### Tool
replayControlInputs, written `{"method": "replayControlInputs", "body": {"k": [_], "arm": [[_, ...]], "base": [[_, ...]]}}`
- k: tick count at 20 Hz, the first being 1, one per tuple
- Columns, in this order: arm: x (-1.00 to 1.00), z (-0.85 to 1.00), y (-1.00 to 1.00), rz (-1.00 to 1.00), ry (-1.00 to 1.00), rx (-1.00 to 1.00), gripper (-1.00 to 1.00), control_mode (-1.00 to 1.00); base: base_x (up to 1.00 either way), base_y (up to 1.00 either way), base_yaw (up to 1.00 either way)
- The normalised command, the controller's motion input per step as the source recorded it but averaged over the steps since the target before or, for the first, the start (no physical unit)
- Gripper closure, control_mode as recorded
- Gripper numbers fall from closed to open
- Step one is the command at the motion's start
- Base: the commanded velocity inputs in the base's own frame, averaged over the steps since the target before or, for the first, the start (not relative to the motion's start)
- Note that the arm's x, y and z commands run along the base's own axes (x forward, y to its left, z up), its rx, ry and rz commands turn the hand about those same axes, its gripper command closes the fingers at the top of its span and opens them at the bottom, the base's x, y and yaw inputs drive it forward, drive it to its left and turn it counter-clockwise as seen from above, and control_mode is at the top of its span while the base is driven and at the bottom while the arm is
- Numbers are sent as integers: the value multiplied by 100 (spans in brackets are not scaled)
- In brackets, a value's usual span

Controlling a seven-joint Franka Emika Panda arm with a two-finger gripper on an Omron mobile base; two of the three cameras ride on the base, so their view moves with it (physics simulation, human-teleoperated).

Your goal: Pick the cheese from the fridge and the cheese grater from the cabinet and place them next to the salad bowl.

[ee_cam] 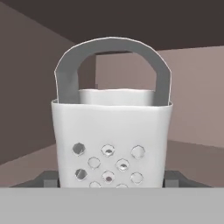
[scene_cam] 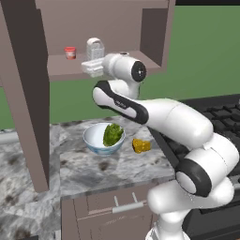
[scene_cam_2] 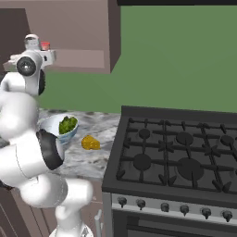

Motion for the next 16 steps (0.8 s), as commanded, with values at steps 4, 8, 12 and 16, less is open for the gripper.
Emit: {"method": "replayControlInputs", "body": {"k": [4,8,12,16], "arm": [[-90,1,-67,19,-1,0,100,-100],[-84,0,-68,23,0,0,100,-100],[-81,-1,-70,26,0,0,100,-100],[-75,-23,-52,25,0,0,100,-100]], "base": [[0,0,0],[0,0,0],[0,0,0],[0,0,0]]}}
